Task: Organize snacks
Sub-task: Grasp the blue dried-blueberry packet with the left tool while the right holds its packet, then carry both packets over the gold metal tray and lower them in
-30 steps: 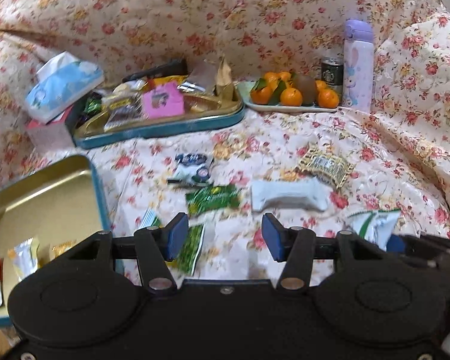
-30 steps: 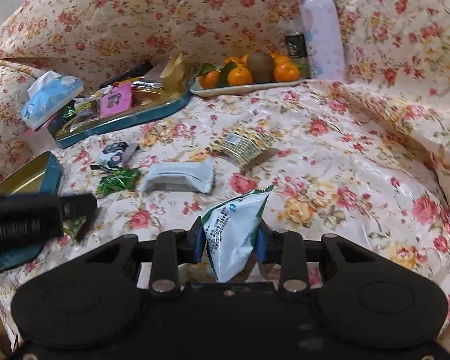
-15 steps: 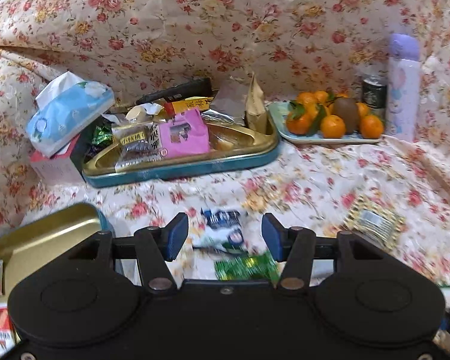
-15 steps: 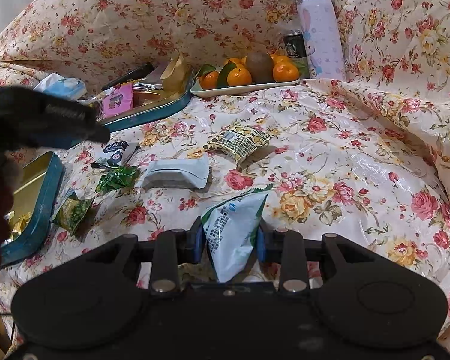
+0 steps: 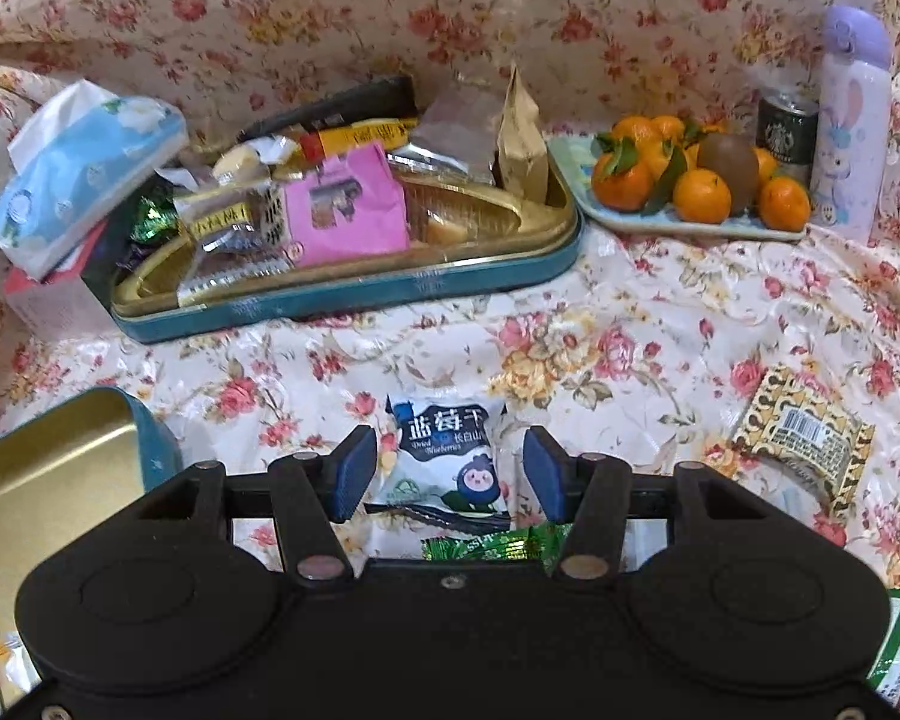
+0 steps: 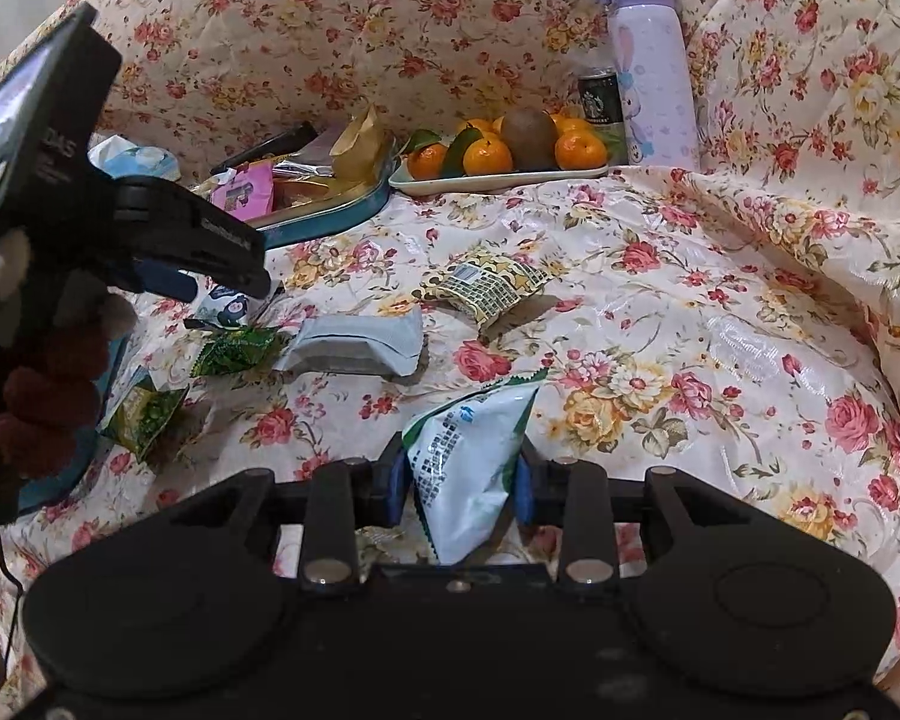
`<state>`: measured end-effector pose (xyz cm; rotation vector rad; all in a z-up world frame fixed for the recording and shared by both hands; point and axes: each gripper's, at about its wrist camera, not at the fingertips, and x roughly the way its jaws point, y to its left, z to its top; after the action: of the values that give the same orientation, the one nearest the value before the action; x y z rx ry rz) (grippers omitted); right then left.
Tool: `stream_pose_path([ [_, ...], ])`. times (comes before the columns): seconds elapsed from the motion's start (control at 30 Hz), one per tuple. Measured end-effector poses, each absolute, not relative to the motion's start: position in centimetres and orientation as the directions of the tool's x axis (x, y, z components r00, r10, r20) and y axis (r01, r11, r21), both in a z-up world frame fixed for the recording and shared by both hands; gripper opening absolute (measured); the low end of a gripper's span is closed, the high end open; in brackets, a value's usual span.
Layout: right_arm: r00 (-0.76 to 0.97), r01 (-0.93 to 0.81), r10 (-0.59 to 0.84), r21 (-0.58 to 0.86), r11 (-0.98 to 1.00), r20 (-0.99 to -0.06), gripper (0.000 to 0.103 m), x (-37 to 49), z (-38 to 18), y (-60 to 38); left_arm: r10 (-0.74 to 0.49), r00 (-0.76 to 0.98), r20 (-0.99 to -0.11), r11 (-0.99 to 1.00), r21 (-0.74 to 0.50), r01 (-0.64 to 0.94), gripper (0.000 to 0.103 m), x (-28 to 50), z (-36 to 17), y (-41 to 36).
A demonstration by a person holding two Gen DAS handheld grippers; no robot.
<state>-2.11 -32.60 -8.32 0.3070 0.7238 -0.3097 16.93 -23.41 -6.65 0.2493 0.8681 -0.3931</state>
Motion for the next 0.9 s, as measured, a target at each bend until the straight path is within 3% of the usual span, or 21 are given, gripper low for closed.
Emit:
stream_pose_path([
  [0.33,0.707,0.371,-0.183,0.137,0.919,-0.683,0.036,-2.0,-8.4,-32.3,-0.206,0.562,-0.801,0.897,0.075,0.436,0.058,18.0,-7.4,-24.1],
  [0.43,0.706,0.372,-0.187,0.133,0.919,-0.683,0.036,-2.0,-8.4,-32.2,-0.224,0.549,-0.805,0.886,0.067,0.458,0.047,18.0,-7.5,-24.4],
  [0.5,0.705,0.371,-0.187,0.131,0.919,-0.684,0.036,-1.9,-8.3,-32.2,-0.230,0.543,-0.807,0.881,0.065,0.469,0.045,17.8,-7.4,-24.6],
  [0.9,0.708,0.385,-0.194,0.141,0.912,-0.679,0.035,-1.8,-7.2,-32.6,-0.262,0.565,-0.782,0.878,0.049,0.475,0.044,15.7,-4.7,-23.4],
])
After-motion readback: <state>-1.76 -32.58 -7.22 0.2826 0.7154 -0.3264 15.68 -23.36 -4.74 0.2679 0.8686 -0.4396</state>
